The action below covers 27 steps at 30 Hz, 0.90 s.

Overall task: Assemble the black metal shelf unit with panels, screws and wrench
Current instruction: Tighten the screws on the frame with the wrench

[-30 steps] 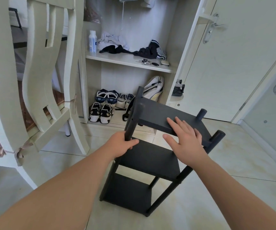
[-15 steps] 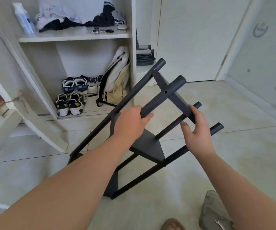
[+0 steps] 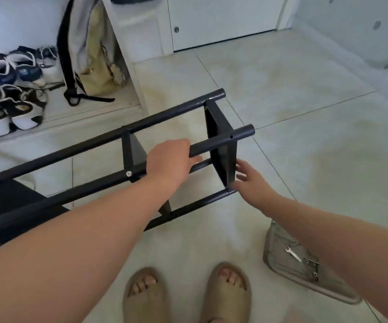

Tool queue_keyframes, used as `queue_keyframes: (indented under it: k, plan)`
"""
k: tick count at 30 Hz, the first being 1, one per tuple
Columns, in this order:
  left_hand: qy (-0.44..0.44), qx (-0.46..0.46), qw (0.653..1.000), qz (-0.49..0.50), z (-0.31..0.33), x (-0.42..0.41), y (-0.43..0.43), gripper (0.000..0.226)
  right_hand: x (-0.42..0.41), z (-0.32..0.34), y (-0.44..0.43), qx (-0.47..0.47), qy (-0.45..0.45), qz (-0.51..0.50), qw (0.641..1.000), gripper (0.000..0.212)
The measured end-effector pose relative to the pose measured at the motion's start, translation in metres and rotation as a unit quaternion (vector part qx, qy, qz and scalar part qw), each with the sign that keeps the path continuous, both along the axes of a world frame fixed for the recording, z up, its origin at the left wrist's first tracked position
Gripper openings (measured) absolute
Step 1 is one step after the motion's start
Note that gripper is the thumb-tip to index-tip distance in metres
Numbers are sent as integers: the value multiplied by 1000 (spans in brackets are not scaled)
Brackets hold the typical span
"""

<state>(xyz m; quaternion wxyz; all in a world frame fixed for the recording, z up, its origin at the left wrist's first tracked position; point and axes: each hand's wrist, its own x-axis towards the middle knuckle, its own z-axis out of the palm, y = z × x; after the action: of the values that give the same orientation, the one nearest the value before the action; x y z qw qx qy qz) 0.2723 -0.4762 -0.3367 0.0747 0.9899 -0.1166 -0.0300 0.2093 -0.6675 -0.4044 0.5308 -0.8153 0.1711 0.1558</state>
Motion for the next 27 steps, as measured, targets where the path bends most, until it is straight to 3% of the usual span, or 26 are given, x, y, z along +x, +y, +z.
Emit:
queue_keyframes:
  k: [5, 10, 16, 20, 24, 27]
  plan:
    - [67, 27, 997, -31, -37, 13, -2, 39, -4, -41, 8, 47, 66, -7, 997, 73]
    - [127, -31, 990, -49, -46, 12, -1, 38, -8, -51, 8, 42, 69, -10, 997, 81]
    - [166, -67, 981, -74, -52, -1, 1, 30, -14, -34, 8, 0, 77, 24, 997, 73]
    - [211, -65, 972, -78, -42, -4, 16, 28, -21, -2, 0, -175, -42, 74, 981, 52]
    - [196, -3, 977, -85, -33, -17, 39, 33, -18, 25, -8, -362, -197, 120, 903, 47]
    - [200, 12, 975, -93, -26, -25, 45, 31, -11, 28, -2, -432, -221, 144, 863, 55]
